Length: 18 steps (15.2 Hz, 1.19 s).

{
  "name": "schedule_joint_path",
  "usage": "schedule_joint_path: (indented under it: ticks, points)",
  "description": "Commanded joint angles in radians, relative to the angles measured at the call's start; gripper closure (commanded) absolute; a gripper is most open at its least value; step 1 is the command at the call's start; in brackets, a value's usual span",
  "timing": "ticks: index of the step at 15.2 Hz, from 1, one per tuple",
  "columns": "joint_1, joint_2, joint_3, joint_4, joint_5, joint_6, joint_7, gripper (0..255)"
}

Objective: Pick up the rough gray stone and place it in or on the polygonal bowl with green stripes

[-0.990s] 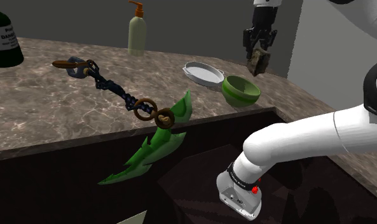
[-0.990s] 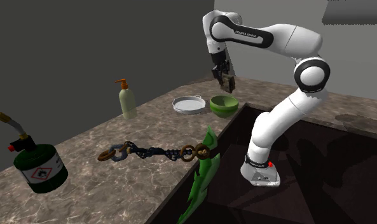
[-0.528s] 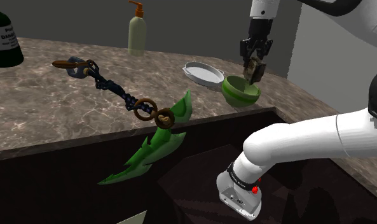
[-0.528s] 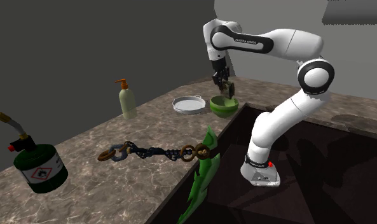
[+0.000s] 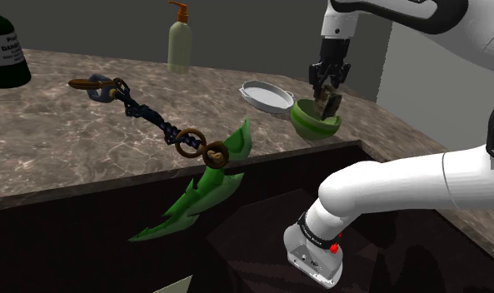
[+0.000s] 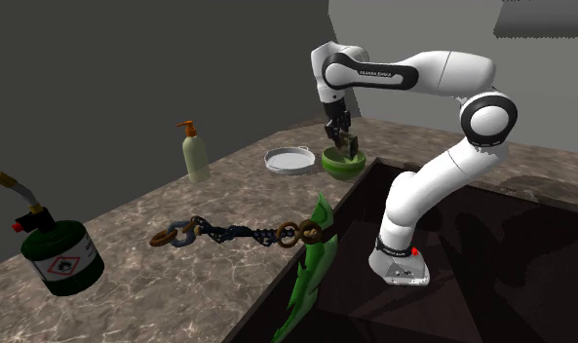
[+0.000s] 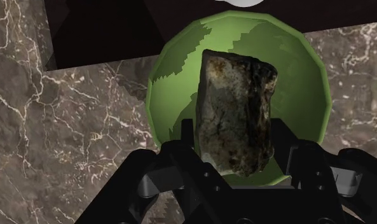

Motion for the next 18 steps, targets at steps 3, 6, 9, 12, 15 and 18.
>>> schedule_joint_path:
  ticks: [3,6,9,12,15,18]
  points:
    - [0.000,0.000,-0.001,-0.005,0.000,0.005,0.000,255]
    - [0.000,0.000,-0.001,-0.005,0.000,0.005,0.000,255]
    - [0.000,0.000,-0.001,-0.005,0.000,0.005,0.000,0]
    - [0.000,0.000,-0.001,-0.005,0.000,0.005,0.000,0]
    - [0.003,0.063,0.013,0.139,0.009,-0.076,-0.004,0]
    - [0.004,0.081,0.016,0.178,0.011,-0.097,-0.005,0]
